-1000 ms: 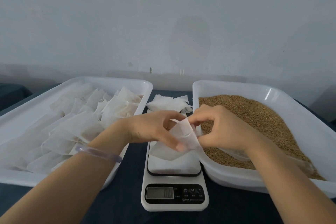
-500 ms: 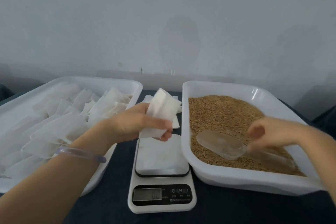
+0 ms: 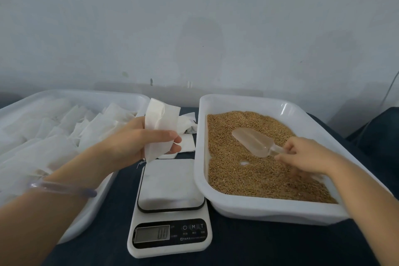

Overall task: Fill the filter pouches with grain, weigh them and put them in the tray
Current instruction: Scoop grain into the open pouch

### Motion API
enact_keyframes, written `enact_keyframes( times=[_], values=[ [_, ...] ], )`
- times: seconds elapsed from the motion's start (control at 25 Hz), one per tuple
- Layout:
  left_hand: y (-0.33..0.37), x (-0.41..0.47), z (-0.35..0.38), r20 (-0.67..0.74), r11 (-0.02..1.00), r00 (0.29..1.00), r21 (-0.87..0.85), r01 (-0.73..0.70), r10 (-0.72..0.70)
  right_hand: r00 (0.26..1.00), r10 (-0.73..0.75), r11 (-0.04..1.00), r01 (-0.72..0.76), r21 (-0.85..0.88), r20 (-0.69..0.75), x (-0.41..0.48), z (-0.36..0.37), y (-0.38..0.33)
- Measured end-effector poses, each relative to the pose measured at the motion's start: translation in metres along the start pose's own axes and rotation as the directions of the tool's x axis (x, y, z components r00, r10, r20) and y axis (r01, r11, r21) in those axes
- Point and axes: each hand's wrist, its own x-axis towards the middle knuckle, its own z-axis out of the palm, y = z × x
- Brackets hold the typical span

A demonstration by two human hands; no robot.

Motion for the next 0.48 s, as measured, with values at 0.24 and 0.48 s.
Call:
enact_keyframes(
  times=[0.24,0.48],
  values=[
    [-0.001,-0.001,0.0,0.05,0.999,0.998,0.046,0.029,-0.031,0.958,-0.074,0.941,-0.024,-0.336,-0.276,0.02,-0.013,-0.015],
    [-0.002,-0.003,0.0,0.076,0.996,0.996,0.075,0.036,-0.042,0.931,-0.064,0.865,-0.128,-0.485,-0.36,0.053,-0.009,-0.029]
  ],
)
